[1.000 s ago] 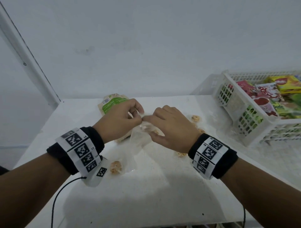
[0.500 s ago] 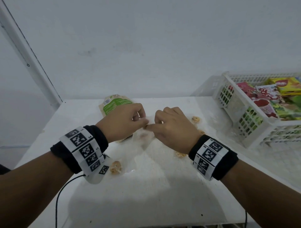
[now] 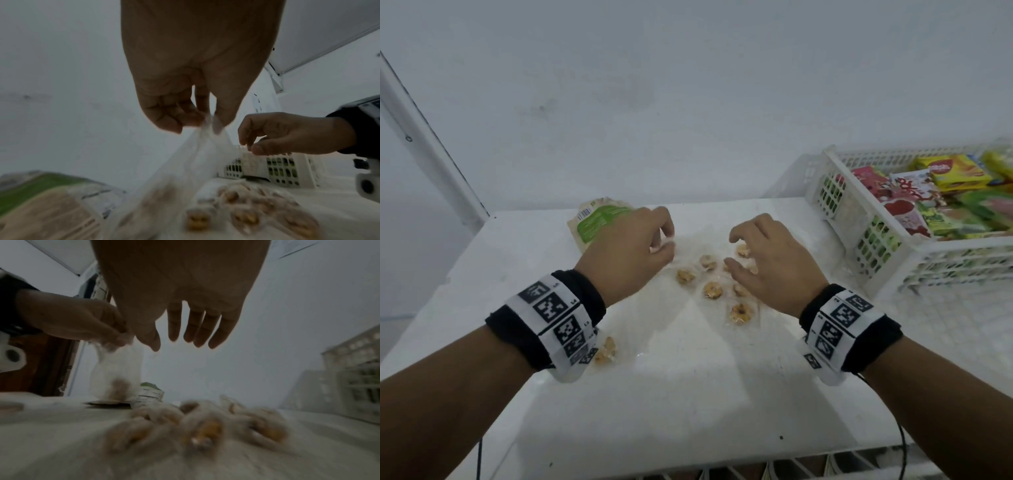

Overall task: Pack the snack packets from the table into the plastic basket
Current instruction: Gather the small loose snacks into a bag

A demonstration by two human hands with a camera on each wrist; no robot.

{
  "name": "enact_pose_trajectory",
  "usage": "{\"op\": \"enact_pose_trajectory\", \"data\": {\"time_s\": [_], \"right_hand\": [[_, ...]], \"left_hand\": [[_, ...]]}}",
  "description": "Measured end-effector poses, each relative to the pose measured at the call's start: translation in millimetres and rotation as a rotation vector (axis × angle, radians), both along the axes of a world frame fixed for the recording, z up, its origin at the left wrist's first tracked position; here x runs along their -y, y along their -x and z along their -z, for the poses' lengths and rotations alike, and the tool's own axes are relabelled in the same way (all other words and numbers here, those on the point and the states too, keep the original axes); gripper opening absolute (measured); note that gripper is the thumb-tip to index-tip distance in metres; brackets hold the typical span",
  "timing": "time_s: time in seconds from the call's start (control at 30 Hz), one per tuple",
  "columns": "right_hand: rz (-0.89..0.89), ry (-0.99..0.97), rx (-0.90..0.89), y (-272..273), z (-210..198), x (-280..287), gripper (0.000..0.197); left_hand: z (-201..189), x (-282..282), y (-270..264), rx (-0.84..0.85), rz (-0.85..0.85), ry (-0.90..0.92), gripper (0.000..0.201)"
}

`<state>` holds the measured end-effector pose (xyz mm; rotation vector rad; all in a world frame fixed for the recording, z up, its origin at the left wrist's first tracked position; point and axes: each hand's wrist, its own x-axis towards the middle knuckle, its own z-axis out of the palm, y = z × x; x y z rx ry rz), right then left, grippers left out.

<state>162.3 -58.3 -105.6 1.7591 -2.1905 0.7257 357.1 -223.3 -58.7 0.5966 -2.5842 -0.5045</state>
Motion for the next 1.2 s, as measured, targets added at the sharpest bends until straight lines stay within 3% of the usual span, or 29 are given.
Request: {"op": "enact_pose_trajectory", "data": {"time_s": [0.07,0.13,0.27,0.4,0.63,0.77,1.0,1.2], "right_hand": [[0.065,-0.161,0.0,10,6,-12,0.034],[0.125,-0.333,0.0,18,12,-23,0.04],[0.226,-0.543,0.1,26,21,-39,0.052],[0.212,-0.663,0.198,28,25,-47,0.067],[0.206,-0.671,0.215,26,23,-43,0.063],[0.157,-0.694,0.269,31,25,-36,0.054],[0.109,-0.712,0.206,35,28,-29,0.031],[0.025,-0.515,0.27,31,15,-27,0.033]], "left_hand": [[16,-2,2,0.158,0.044,-0.045,0.009],[27,-5,3,0.214,0.056,-0.081,0.011],[34,-10,6,0.22,0.044,-0.121,0.013],[33,-8,8,0.189,0.021,-0.169,0.012],[33,-6,9,0.124,-0.023,-0.26,0.012],[32,-6,7,0.125,-0.035,-0.3,0.012],[30,-4,4,0.09,-0.038,-0.314,0.012],[32,-3,5,0.091,-0.036,-0.319,0.012]]}}
